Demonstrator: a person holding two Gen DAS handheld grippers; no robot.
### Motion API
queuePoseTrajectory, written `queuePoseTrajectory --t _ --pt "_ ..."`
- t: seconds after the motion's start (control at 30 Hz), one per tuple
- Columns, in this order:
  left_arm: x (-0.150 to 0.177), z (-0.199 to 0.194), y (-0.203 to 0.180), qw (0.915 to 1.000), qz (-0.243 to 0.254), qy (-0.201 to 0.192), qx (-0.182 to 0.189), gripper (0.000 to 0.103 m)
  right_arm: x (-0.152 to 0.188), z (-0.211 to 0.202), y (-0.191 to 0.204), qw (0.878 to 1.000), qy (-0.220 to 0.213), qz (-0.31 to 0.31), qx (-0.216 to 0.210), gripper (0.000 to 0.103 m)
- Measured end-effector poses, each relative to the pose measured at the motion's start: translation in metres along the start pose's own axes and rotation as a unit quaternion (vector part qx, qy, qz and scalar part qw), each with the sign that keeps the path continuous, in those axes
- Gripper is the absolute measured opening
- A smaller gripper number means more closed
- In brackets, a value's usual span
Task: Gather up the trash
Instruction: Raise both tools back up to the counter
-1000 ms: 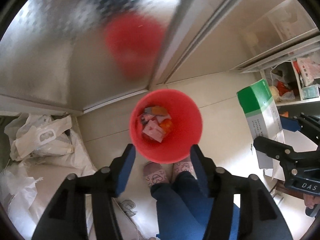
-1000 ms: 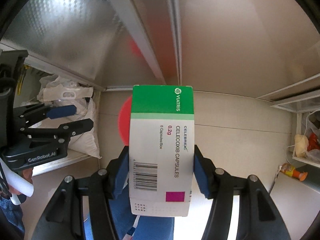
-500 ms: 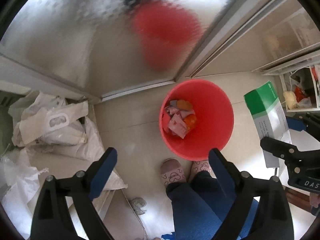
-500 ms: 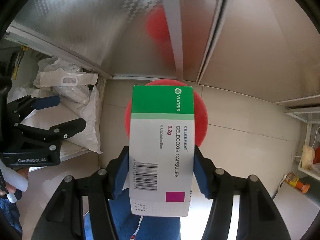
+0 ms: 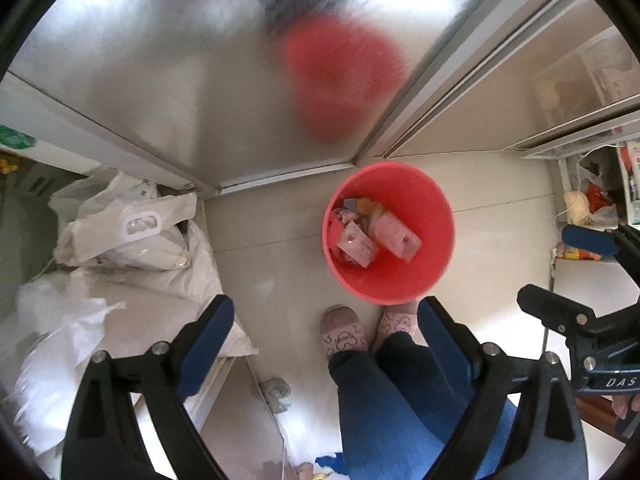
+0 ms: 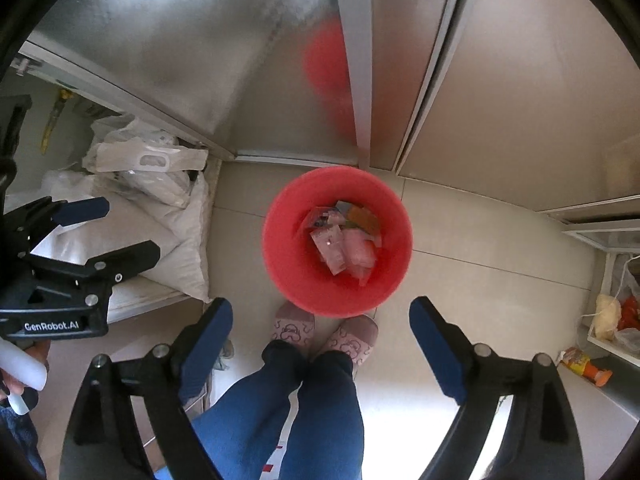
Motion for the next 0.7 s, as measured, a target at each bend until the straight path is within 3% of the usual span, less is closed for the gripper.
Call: queuePoseTrajectory --t 0.17,0.4,0.7 --pt "0.0 -0.085 -0.015 0.9997 0.004 -0.025 0.005 0.092 -0.007 -0.08 0.007 0.999 -0.031 -0.012 0.008 0.09" --pt "-0.014 -0.228 -0.033 0.9959 0.007 -0.09 -0.001 0.092 -0.029 -0.223 0.025 0.994 -0.1 -0.031 0.015 0.098" --pt "-0.048 -0.371 -0.029 0.9795 -0.008 -0.2 -0.022 0.096 -0.074 -0.364 0.042 0.977 -0.2 -0.067 0.037 0.101"
Point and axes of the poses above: each gripper's, at about its wrist camera, not at the fingertips, and z roughly the way its jaws point, y to its left, x to its underside, the point moved 8 cm from there along z, roughly the way its jaws point, and after that the axes turned 6 degrees about -z, right-handed, at the moved point
